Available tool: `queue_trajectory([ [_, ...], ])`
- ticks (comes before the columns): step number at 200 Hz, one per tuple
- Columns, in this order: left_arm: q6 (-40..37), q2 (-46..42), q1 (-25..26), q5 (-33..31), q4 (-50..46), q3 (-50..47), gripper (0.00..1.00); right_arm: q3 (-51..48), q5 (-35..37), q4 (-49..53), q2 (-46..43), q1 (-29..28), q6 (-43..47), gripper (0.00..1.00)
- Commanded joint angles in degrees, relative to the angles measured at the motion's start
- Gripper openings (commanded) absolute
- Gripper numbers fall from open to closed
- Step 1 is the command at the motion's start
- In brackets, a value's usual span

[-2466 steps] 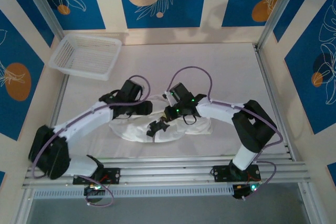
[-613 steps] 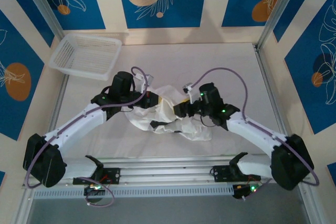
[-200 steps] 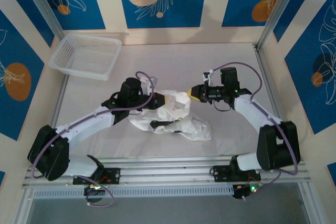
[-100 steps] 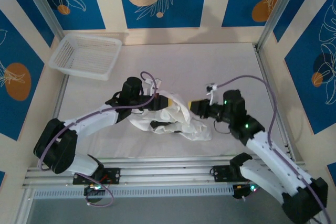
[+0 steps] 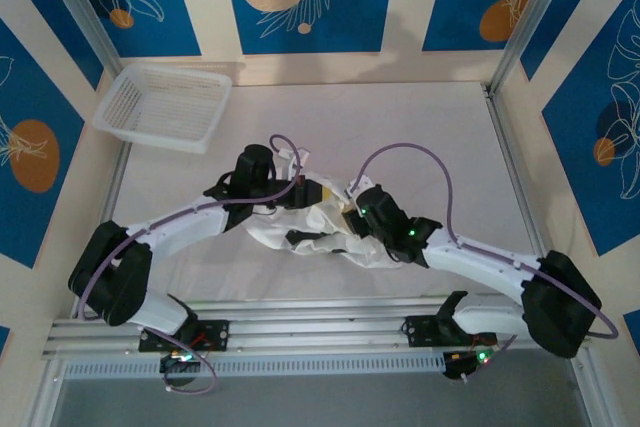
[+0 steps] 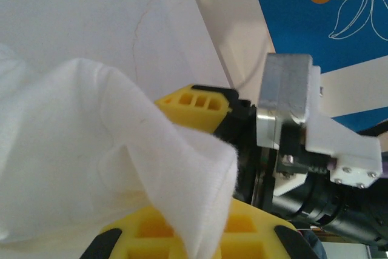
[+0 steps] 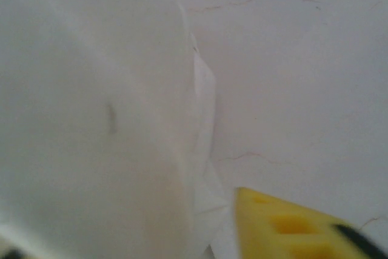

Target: Fold the inside-out t-shirt

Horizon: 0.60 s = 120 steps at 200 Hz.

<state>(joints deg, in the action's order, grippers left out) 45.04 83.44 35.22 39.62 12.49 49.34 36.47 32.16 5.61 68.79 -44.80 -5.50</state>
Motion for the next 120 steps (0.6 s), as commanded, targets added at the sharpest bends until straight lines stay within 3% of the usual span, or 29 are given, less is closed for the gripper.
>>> queue_trajectory([
  [1,-2.2,-1.4,-1.9,0.4,-2.2,2.0,0.0,2.7,-20.9,-3.0,-4.6,4.0,-0.4,0.0],
  [12,-4.2,-0.2,-3.8,1.4,-1.9,2.1,0.0,0.2,-44.2,-8.5,-7.9,8.7,-5.6,0.0],
  [23,-4.3,2.4,-5.8,5.7,2.3,2.0,0.0,-3.6,-61.9,-21.0,-10.0,13.2,-16.5,0.0],
  [44,-3.7,6.6,-7.8,13.3,9.8,2.9,0.0,-6.3,-76.2,-39.9,-9.2,18.5,-34.5,0.0],
  [61,-6.3,7.3,-7.8,14.7,9.8,3.3,0.0,-4.3,-81.6,-43.8,-7.3,19.6,-40.1,0.0],
  [81,-9.8,5.7,-8.5,14.0,6.6,2.6,0.12,-2.2,-84.4,-44.5,-5.3,20.0,-42.4,0.0],
  [100,-15.8,1.0,-10.1,6.8,-3.1,0.8,0.38,-1.2,-84.6,-44.3,-3.7,20.6,-44.1,0.0],
  [120,-19.7,-6.1,-10.9,-3.3,-12.4,-1.6,0.48,-0.1,-82.8,-40.8,-2.3,21.1,-43.7,0.0],
])
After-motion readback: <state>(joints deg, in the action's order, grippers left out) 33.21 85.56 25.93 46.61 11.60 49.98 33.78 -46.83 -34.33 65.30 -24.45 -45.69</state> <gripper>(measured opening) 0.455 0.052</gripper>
